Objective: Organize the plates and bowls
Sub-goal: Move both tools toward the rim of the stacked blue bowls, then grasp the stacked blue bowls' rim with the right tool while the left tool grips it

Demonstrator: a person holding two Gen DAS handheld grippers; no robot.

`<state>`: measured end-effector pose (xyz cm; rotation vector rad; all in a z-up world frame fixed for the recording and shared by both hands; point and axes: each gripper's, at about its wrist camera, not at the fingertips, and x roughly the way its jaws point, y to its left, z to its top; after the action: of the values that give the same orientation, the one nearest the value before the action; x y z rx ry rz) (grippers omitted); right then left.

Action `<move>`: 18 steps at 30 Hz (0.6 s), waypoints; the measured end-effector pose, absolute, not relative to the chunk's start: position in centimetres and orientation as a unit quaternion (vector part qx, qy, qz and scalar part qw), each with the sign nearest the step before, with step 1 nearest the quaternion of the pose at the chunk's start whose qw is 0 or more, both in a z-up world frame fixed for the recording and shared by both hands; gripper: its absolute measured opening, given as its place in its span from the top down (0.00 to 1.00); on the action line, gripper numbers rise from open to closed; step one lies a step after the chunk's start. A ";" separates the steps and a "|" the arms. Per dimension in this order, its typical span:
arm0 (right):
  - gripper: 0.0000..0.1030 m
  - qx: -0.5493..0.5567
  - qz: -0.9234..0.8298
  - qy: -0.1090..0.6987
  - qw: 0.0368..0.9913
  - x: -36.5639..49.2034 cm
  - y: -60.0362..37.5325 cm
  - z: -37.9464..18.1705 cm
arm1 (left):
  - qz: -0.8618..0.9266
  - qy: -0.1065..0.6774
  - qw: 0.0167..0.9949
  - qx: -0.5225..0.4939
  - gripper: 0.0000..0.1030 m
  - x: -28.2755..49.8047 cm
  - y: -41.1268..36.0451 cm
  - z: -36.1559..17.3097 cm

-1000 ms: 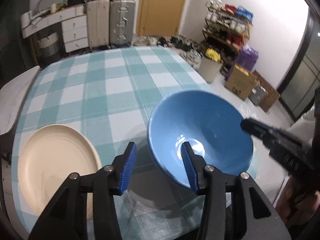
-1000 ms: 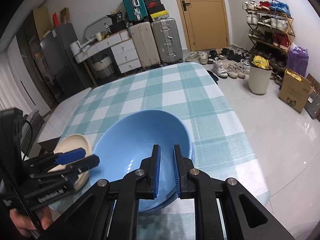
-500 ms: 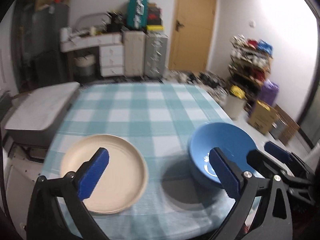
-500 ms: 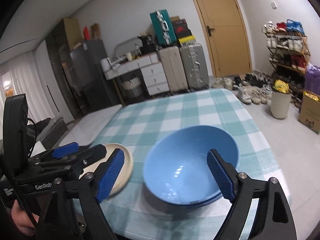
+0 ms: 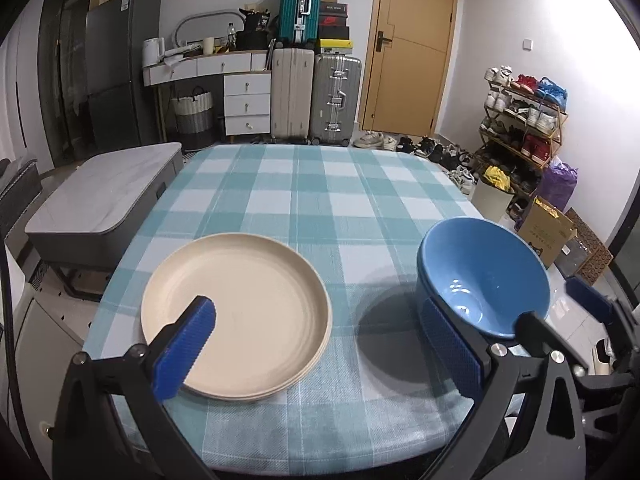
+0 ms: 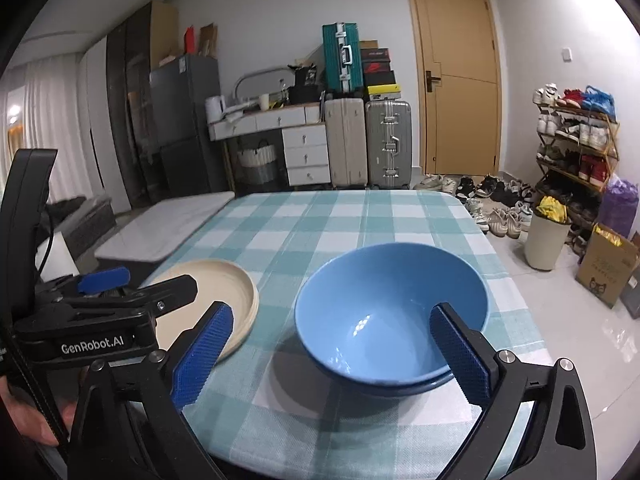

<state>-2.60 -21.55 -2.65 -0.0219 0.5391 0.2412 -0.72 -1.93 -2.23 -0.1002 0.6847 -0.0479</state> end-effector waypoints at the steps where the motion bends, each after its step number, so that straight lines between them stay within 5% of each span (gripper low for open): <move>1: 0.02 -0.013 0.115 0.263 0.958 -2.7 -21.7 -2.7 | -0.024 0.337 0.940 -0.050 0.00 -0.8 -1.9 -2.3; 18: 0.01 -0.022 0.059 0.256 0.965 -1.5 -24.5 -2.6 | -0.063 0.374 0.925 -0.036 0.00 0.0 -3.3 -3.8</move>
<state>-1.48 -24.49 -2.56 -0.0436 0.5190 0.1194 0.00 -3.33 -3.76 -0.0742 0.7678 -0.1290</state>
